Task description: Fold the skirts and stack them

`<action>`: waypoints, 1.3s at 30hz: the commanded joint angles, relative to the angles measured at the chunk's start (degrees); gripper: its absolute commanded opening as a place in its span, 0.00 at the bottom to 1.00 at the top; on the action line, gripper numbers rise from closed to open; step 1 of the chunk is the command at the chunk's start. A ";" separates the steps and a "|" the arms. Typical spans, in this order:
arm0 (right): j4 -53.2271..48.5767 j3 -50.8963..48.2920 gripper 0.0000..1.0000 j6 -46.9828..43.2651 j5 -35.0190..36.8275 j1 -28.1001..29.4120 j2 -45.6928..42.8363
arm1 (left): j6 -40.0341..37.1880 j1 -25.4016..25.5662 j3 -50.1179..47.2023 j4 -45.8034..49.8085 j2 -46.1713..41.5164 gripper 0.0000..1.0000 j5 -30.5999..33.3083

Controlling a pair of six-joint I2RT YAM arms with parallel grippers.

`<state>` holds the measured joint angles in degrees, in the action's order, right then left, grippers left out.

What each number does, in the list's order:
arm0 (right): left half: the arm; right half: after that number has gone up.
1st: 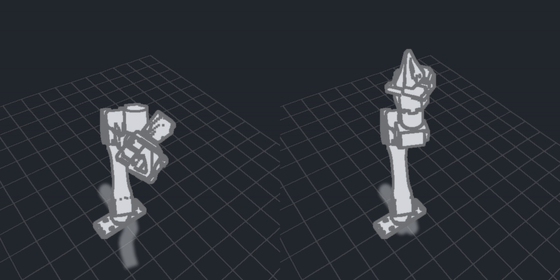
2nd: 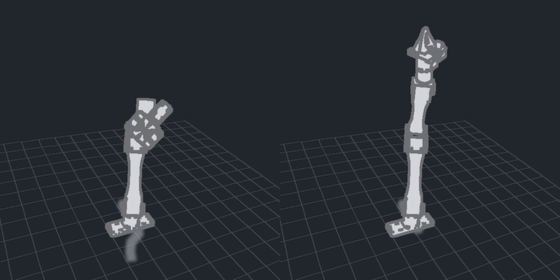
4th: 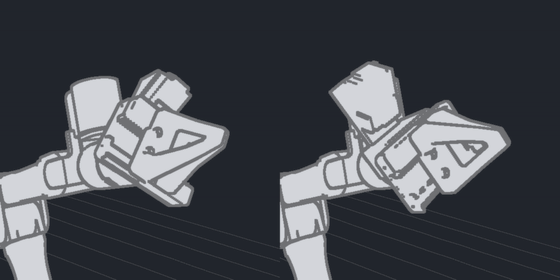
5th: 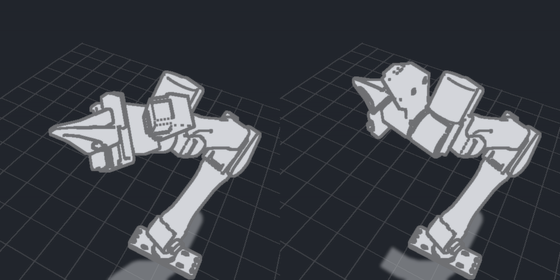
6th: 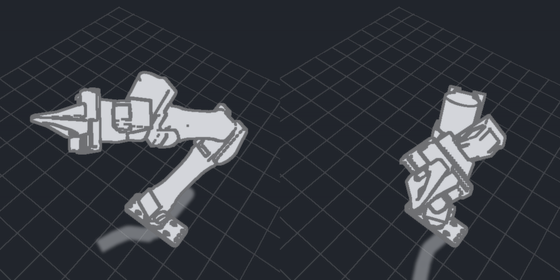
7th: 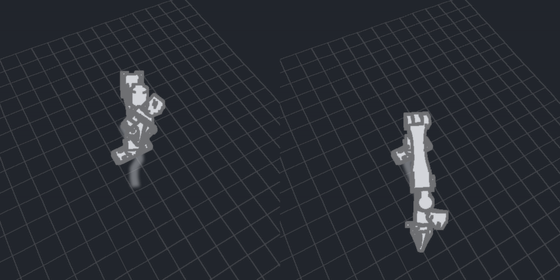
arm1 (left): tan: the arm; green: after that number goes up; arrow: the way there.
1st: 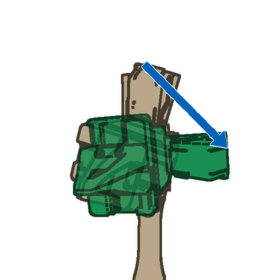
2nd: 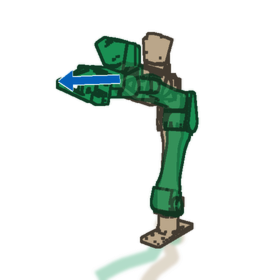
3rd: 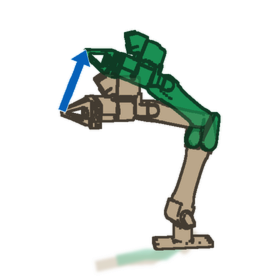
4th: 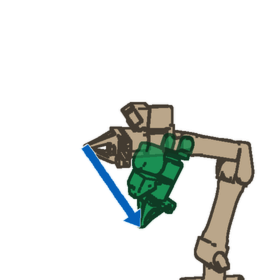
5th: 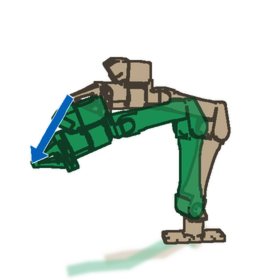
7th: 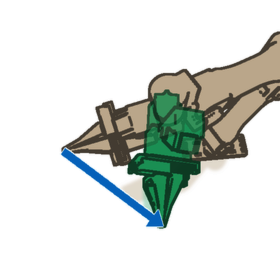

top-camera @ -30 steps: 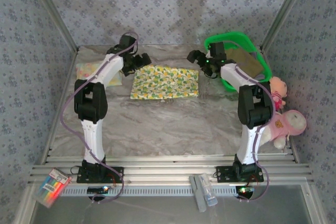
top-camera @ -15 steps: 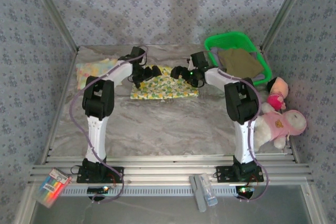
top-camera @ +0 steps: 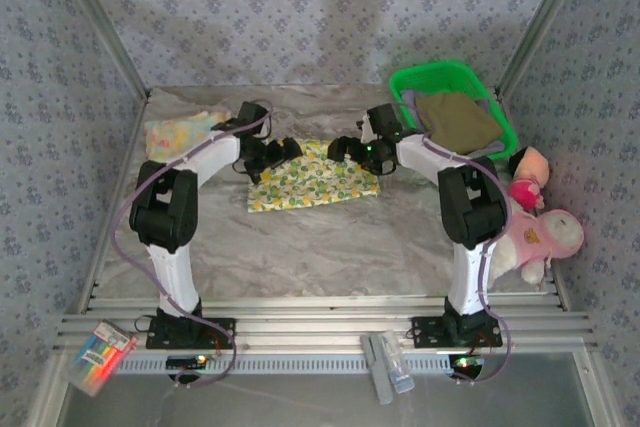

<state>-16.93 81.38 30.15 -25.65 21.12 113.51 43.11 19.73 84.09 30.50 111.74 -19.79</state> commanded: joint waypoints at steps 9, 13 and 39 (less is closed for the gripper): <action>13.09 13.75 1.00 2.98 -4.49 4.71 11.34 | 2.79 -3.34 20.53 1.17 15.96 1.00 0.72; 16.28 16.29 0.99 4.32 -4.68 4.58 15.11 | 3.03 -3.82 24.12 2.86 19.98 1.00 3.18; 17.45 1.11 0.98 6.38 8.00 -4.46 11.91 | -2.32 -5.75 22.19 2.91 21.33 1.00 -1.60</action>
<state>5.85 84.55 37.06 -20.75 18.22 125.25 43.00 15.49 105.58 28.12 131.68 -19.79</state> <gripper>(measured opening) 0.981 0.997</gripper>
